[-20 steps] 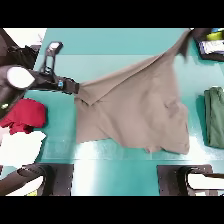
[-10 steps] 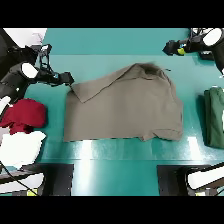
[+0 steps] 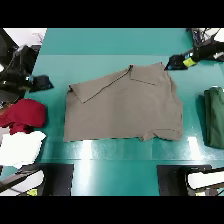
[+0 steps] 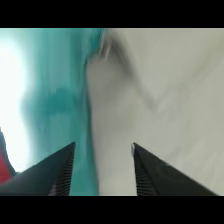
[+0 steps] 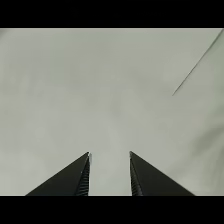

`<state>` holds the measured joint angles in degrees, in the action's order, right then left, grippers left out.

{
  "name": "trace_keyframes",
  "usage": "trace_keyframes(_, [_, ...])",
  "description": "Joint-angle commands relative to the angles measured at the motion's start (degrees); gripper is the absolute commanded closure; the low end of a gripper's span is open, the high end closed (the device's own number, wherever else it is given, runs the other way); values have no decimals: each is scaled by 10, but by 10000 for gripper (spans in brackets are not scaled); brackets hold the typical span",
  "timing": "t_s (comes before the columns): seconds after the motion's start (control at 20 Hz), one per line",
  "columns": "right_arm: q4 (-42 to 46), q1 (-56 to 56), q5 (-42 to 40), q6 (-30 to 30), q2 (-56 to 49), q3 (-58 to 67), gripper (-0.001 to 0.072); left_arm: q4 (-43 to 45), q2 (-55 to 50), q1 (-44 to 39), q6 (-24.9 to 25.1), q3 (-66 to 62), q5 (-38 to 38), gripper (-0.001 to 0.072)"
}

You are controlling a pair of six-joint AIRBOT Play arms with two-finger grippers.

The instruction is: Fold the shirts.

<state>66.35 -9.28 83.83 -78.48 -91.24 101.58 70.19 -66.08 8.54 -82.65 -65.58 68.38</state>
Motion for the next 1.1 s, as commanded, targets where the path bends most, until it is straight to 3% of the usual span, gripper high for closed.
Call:
trace_keyframes(0.0, [-80,3,12,21,74,-133,433,-25,87,22,6,155,46,290])
trace_keyframes(0.2, [-97,5,-4,33,151,-241,432,-128,115,22,60,333,42,289])
trace_keyframes(0.3, [-96,8,-11,41,184,-275,432,-134,115,22,67,369,33,289])
trace_keyframes(0.8, [-97,58,-35,47,279,-324,432,-93,113,22,66,393,11,289])
trace_keyframes(1.05, [-98,64,-38,46,279,-324,432,-151,113,22,81,417,-23,292])
